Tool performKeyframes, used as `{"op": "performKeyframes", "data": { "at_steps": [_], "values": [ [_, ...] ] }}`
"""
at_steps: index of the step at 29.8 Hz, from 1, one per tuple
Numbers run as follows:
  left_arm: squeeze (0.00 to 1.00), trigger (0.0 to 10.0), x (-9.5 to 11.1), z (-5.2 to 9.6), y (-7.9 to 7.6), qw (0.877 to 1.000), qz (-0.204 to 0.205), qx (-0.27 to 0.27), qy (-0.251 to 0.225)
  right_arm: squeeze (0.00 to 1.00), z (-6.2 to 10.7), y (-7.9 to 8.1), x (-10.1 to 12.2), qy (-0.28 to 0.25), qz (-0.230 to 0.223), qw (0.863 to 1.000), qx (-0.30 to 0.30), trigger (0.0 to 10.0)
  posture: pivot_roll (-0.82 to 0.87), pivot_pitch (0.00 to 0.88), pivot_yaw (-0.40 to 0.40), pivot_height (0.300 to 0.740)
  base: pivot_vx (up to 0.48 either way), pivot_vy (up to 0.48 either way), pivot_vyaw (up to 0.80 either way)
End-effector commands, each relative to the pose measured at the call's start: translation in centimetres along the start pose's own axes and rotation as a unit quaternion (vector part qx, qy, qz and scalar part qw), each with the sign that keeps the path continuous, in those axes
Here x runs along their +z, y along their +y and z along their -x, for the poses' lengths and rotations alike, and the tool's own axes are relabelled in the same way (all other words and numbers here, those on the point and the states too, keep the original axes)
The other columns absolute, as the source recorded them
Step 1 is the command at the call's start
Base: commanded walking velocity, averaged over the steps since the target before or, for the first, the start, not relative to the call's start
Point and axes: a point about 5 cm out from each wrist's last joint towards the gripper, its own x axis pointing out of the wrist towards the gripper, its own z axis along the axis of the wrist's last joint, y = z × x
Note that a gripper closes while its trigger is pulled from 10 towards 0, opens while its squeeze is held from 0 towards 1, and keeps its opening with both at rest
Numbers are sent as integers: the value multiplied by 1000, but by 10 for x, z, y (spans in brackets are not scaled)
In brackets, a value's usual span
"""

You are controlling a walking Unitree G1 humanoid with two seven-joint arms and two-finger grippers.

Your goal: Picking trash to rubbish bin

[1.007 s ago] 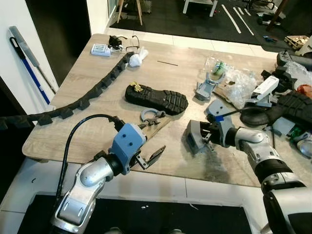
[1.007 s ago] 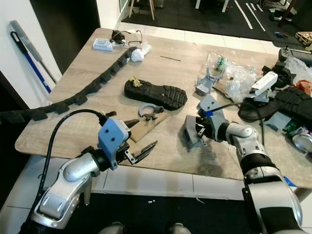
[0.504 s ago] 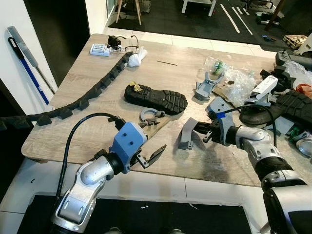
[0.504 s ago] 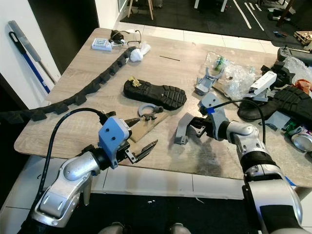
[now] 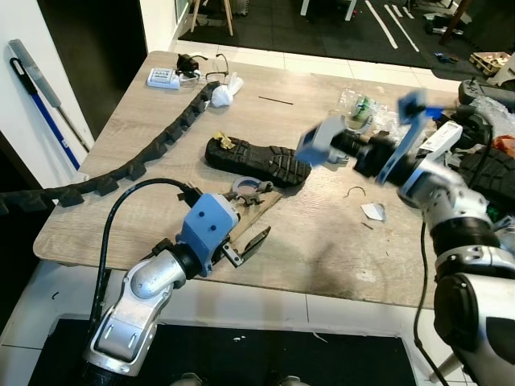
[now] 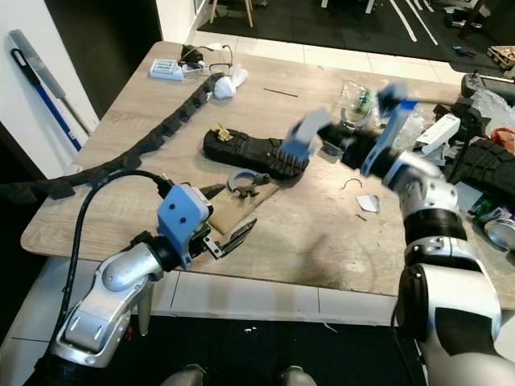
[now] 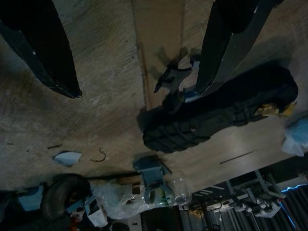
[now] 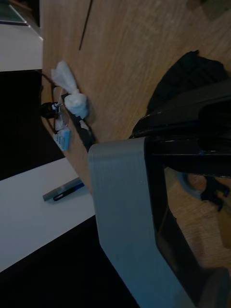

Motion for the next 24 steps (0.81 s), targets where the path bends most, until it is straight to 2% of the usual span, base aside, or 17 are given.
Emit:
{"op": "performKeyframes", "data": {
  "at_steps": [1, 4, 5, 8, 9, 10, 11, 13, 14, 15, 17, 18, 19, 21, 22, 24],
  "values": [
    [0, 10000, -3, 0, -2, 1000, -2, 3, 3, 0, 3, 0, -4, 4, -1, 1000, 4, 0, 8, 169, -64, 740, 0, 0, 0],
    [0, 10000, -6, 0, 4, 999, -1, 34, 11, 0, 4, 2, -8, -3, 1, 1000, -2, 0, 9, 164, -61, 740, 0, 0, 0],
    [0, 10000, -6, 1, 13, 997, 8, 80, 9, 0, 3, 5, -9, -18, 30, 999, -14, 0, 10, 162, -61, 740, 0, 0, 0],
    [0, 10000, -7, 2, 19, 994, 15, 112, 8, 0, 2, 7, -9, -31, 51, 998, -23, 0, 10, 162, -61, 740, 0, 0, 0],
    [0, 10000, -9, 5, 28, 986, 39, 159, 10, 0, 0, 12, -10, -47, 84, 995, -34, 0, 7, 157, -58, 740, 0, 0, 0],
    [0, 10000, -9, 5, 28, 986, 39, 159, 10, 0, 0, 12, -10, -47, 84, 995, -34, 0, 7, 157, -58, 740, 0, 0, 0],
    [0, 10000, -10, 11, 37, 977, 52, 208, 8, 0, -3, 20, -14, -57, 132, 988, -57, 3686, 6, 156, -55, 740, 0, 0, 0],
    [0, 10000, -10, 11, 37, 977, 52, 208, 8, 0, -3, 20, -14, -57, 132, 988, -57, 3686, 6, 156, -55, 740, 0, 0, 0],
    [0, 10000, -11, 15, 42, 970, 62, 236, 7, 0, -5, 27, -16, -79, 154, 982, -82, 10000, 12, 156, -57, 740, 0, 0, 0],
    [0, 10000, -11, 15, 42, 970, 62, 236, 7, 0, -5, 27, -16, -79, 154, 982, -82, 10000, 12, 156, -57, 740, 0, 0, 0],
    [0, 10000, -13, 21, 43, 963, 76, 256, 14, 0, -5, 34, -23, -101, 172, 971, -130, 10000, 21, 154, -61, 740, 0, 0, 0],
    [0, 10000, -13, 21, 43, 963, 76, 256, 14, 0, -5, 34, -23, -101, 172, 971, -130, 10000, 21, 154, -61, 740, 0, 0, 0],
    [0, 10000, -14, 24, 43, 960, 92, 266, 18, 0, 0, 33, -26, -109, 182, 961, -180, 10000, 18, 147, -62, 740, 0, 0, 0],
    [0, 10000, -12, 25, 46, 956, 87, 279, 8, 0, 6, 25, -28, -100, 168, 953, -231, 10000, 17, 144, -64, 740, 0, 0, 0],
    [0, 10000, -12, 25, 46, 956, 87, 279, 8, 0, 6, 25, -28, -100, 168, 953, -231, 10000, 17, 144, -64, 740, 0, 0, 0],
    [0, 10000, -13, 26, 50, 951, 76, 299, 14, 0, 13, 21, -27, -101, 172, 942, -270, 10000, 14, 147, -62, 740, 0, 0, 0]
  ]
}}
